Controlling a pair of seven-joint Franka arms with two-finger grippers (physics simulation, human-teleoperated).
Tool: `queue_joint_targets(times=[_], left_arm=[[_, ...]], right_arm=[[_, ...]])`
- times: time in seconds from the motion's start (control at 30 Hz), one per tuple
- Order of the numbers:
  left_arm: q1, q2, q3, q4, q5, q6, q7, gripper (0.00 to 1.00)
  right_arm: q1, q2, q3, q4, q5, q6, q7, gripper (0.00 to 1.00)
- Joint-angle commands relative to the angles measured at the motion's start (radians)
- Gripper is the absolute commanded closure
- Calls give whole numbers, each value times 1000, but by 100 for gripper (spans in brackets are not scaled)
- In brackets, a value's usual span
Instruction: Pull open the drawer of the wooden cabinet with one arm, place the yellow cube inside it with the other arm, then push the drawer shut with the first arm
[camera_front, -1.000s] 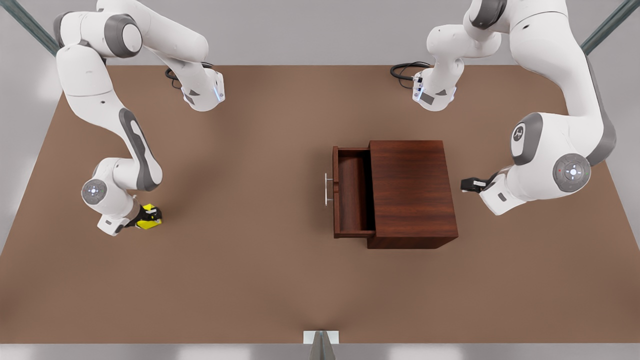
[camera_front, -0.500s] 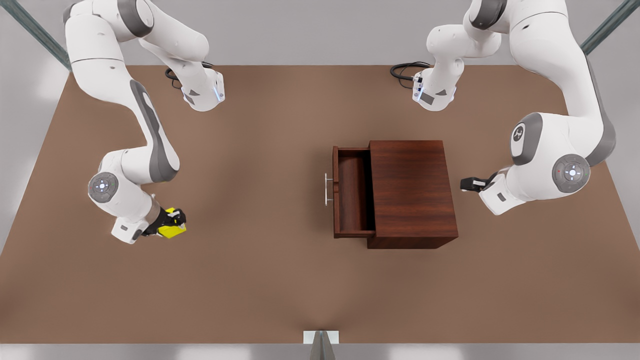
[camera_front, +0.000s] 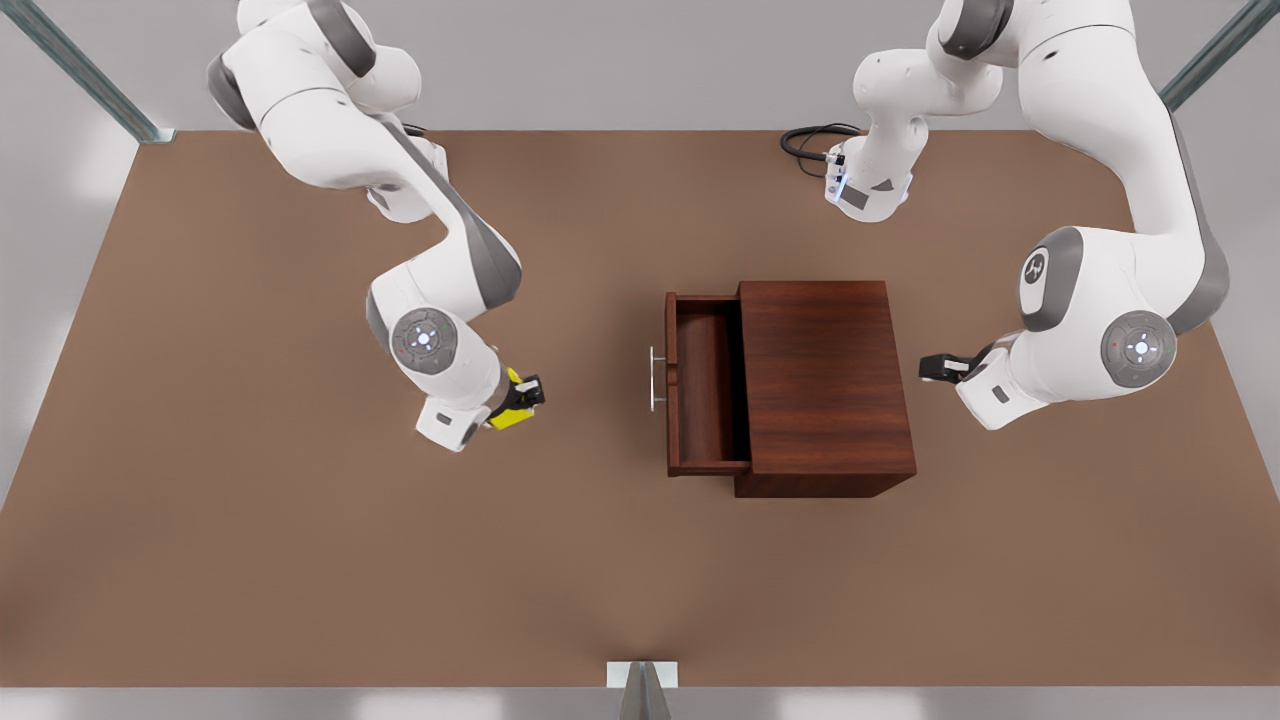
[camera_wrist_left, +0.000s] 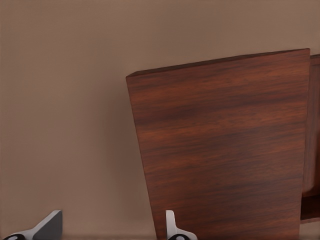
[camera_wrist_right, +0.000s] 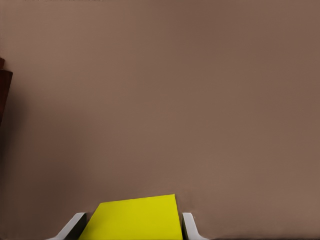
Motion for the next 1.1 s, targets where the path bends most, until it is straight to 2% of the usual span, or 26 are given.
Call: queue_joint_targets(times=[0.0,0.23,0.67,0.73,0.9,0.93,0.97,1.07], left_arm=[[0,0,-1,0,-1,-1,-13,0],[15,1,2,10,13,28,-6,0],[12,-11,2,5,13,-15,-13,0],[12,-11,0,5,13,-15,-13,0],[10,-11,0,7,13,-15,-15,0],[10,-11,0,7,13,-14,-13,0],[10,-11,0,7,13,-14,-15,0],[9,-11,0,8,11,-12,-15,0]], right_arm=[[37,13,0,39,-3,-86,607,28],[206,100,-5,226,0,-69,809,28],[390,249,-28,295,-3,269,1056,27],[449,280,-78,336,-1,272,1076,27],[474,311,-88,367,-3,275,1095,27],[482,311,-91,367,-3,275,1095,25],[482,311,-91,367,-3,275,1091,0],[482,311,-91,367,-6,272,1082,0]])
